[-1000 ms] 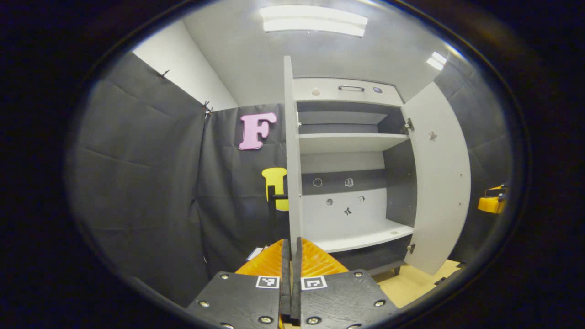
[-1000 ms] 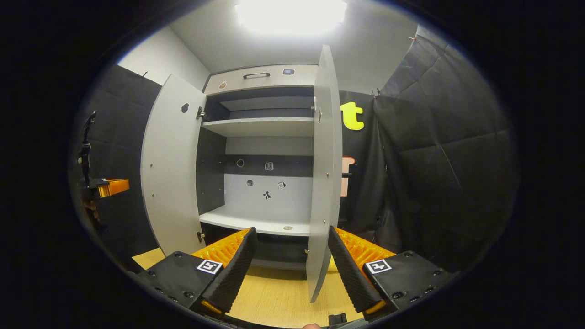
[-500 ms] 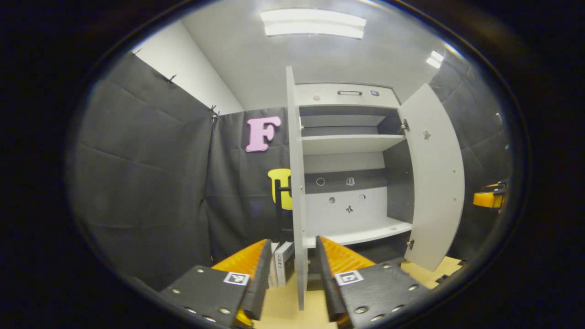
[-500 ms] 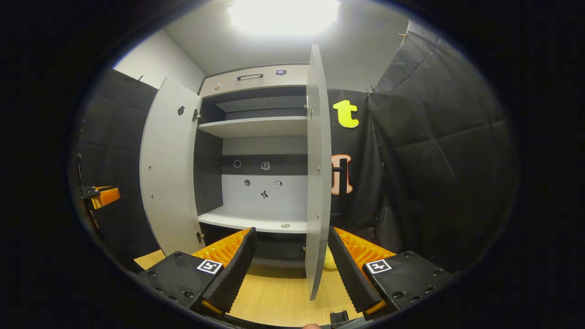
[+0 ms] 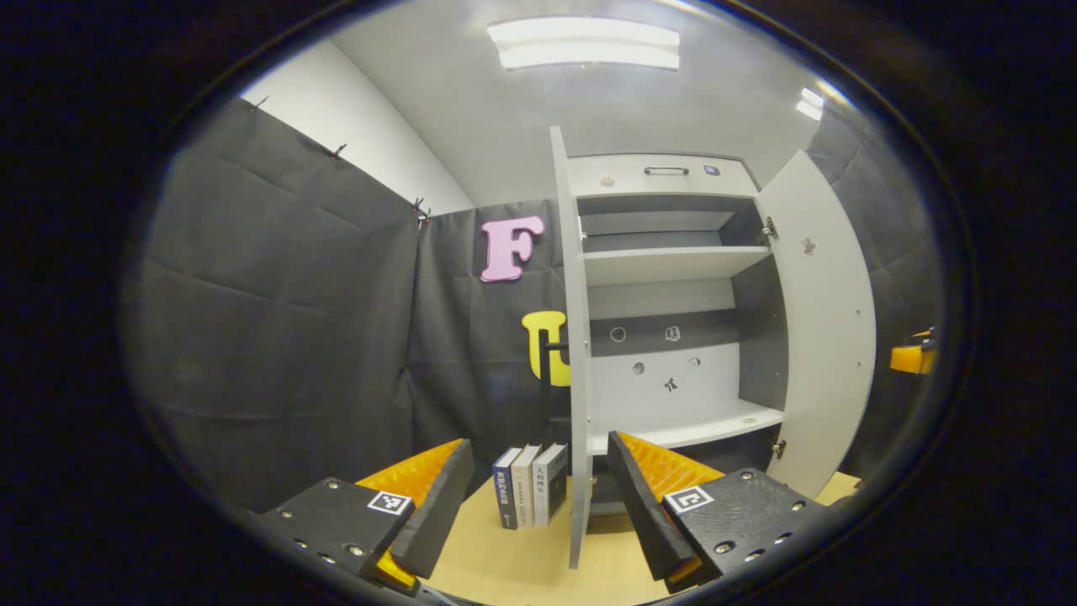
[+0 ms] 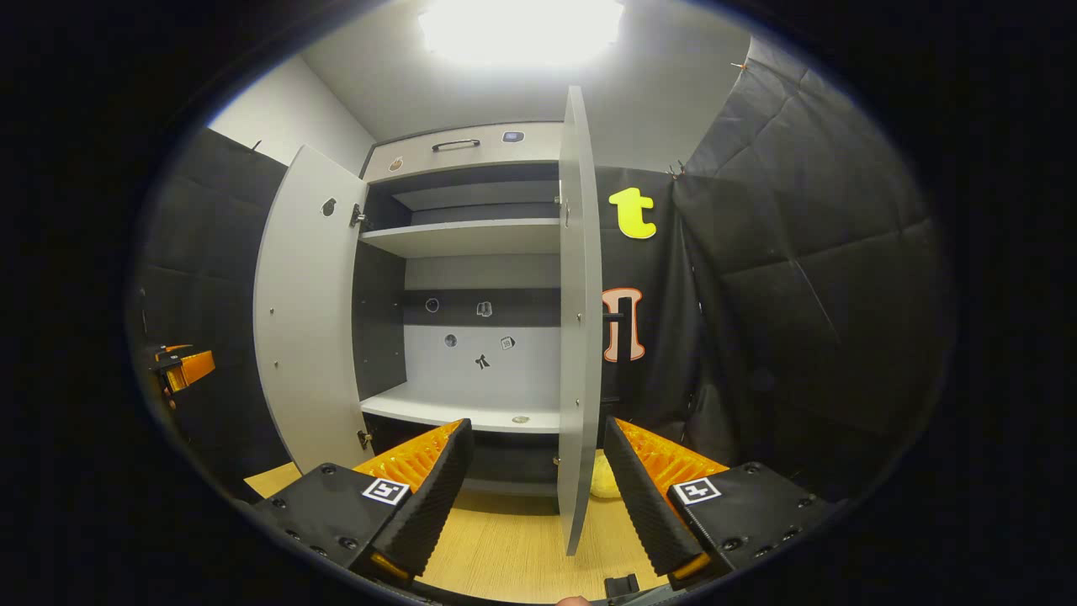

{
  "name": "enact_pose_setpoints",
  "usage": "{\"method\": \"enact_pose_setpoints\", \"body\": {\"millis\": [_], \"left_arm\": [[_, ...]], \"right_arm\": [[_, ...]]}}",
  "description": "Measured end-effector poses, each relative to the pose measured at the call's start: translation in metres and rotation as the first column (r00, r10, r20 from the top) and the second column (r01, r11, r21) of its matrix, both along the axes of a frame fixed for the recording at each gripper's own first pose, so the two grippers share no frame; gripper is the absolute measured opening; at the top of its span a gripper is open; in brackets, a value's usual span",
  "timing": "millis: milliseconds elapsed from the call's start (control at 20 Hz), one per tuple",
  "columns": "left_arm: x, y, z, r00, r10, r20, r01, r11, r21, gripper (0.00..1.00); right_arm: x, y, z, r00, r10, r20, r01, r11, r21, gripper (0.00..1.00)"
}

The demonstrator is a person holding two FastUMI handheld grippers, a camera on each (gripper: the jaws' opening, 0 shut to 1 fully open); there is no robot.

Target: Open the right door of the double-door shoe cabinet with the right hand, and open the left door with the left hand.

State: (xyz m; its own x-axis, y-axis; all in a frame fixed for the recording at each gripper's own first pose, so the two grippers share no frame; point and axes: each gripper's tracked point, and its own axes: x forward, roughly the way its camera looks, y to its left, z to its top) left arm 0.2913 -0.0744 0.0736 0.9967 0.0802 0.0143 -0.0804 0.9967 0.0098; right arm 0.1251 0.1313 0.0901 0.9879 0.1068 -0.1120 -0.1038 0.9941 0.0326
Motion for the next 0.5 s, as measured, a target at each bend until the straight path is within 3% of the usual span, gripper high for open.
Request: {"method": "enact_pose_setpoints", "body": {"millis": [500], "left_arm": [[0.0003,0.0059,0.0066,0.999,0.005,0.035,-0.007,0.999,0.054,0.93]], "right_arm": [[0.001,-0.002,-0.0019,1.0,-0.02,0.005,0.02,1.0,0.0,0.98]]}}
